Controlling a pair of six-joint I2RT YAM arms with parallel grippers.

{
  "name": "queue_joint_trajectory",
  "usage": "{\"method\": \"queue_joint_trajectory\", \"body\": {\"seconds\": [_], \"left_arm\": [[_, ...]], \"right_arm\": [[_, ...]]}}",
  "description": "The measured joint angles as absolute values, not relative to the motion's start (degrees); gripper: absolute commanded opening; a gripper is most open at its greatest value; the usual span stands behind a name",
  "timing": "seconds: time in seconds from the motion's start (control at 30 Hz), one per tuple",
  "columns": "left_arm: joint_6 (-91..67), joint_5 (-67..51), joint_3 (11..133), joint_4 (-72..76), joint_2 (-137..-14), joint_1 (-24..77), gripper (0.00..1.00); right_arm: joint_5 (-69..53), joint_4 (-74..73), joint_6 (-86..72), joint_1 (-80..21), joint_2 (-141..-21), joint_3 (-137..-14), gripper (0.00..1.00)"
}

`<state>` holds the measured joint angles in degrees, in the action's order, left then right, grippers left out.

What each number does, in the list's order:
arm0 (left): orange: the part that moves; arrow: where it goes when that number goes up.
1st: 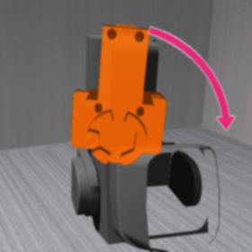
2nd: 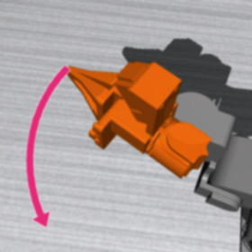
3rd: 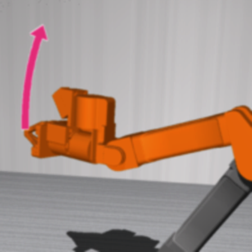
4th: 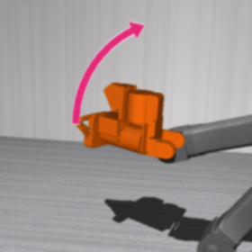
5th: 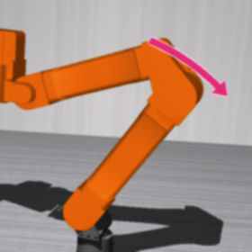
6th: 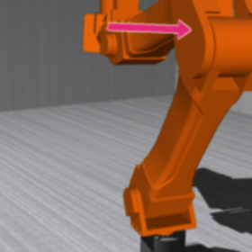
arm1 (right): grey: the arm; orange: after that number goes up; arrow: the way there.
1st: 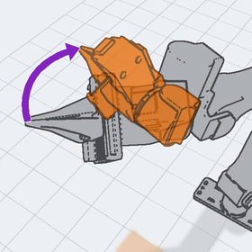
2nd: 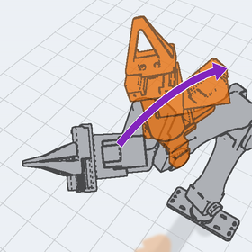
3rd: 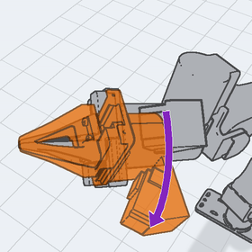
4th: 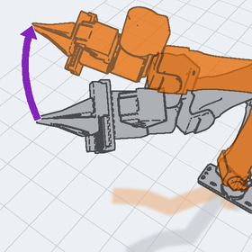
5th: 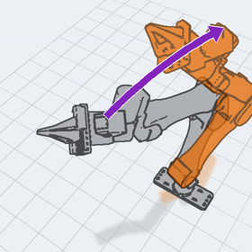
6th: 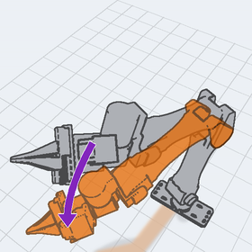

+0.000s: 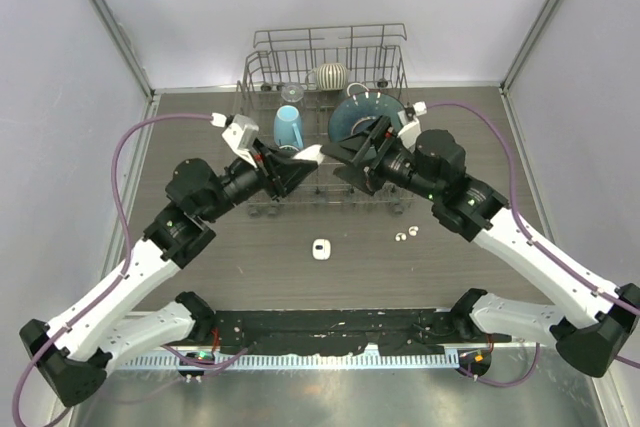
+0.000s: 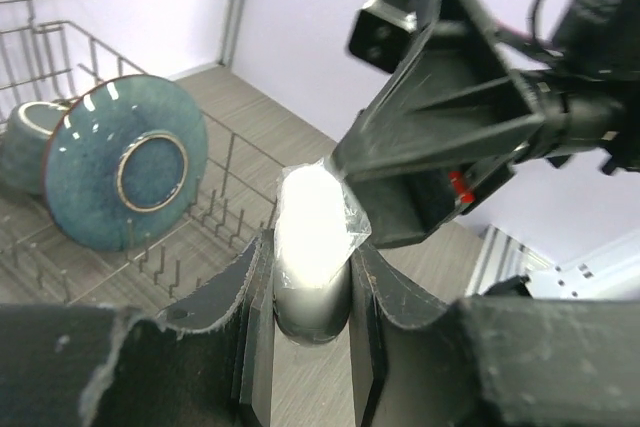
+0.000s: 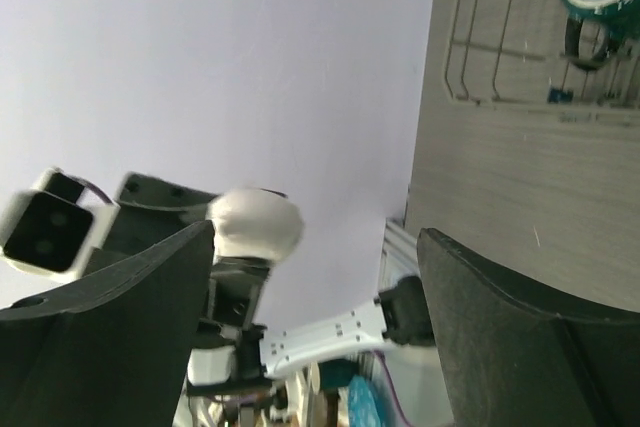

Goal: Insert the wireless bluetooth earbuds into the charging case
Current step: Open the charging case.

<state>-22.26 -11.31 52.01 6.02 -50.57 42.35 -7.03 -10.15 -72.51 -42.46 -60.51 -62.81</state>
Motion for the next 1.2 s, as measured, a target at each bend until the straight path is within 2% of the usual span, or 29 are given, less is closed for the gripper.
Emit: {"method": "queue_joint_trajectory", "body": {"seconds": [0.23,0.47,0.63,0.9,0.93,1.03,1.13,1.2], "left_arm": [[-25.43,-28.4,53.21,6.17,-55.53,36.97,0.0],[-27.09,-35.48,53.23,6.81,-57.47,36.99,0.0],[-27.03,-37.17,53.25,6.9,-57.39,36.99,0.0],[-25.96,-37.12,53.23,4.03,-56.03,36.99,0.0],[-25.63,-37.12,53.23,3.7,-55.7,36.99,0.0],[-25.06,-37.08,53.23,2.94,-55.07,36.99,0.0],[-25.02,-36.91,53.23,3.01,-54.81,36.99,0.0],[-24.99,-36.77,53.23,2.92,-54.81,37.01,0.0]], "right_arm": [[-20.16,-7.97,-74.19,-41.3,-63.11,-61.54,0.9],[-24.45,-3.6,-77.17,-41.39,-63.18,-58.78,0.88],[-25.32,0.97,-80.55,-41.12,-63.18,-55.31,0.7],[-25.41,8.93,-87.24,-40.82,-62.26,-50.06,0.59],[-25.39,9.43,-87.57,-40.73,-62.06,-49.78,0.52],[-25.1,10.72,-89.01,-40.51,-61.45,-49.3,0.43],[-25.12,11.25,-89.38,-40.49,-61.3,-48.95,0.36],[-25.1,11.49,-89.8,-40.49,-61.23,-48.77,0.36]]}}
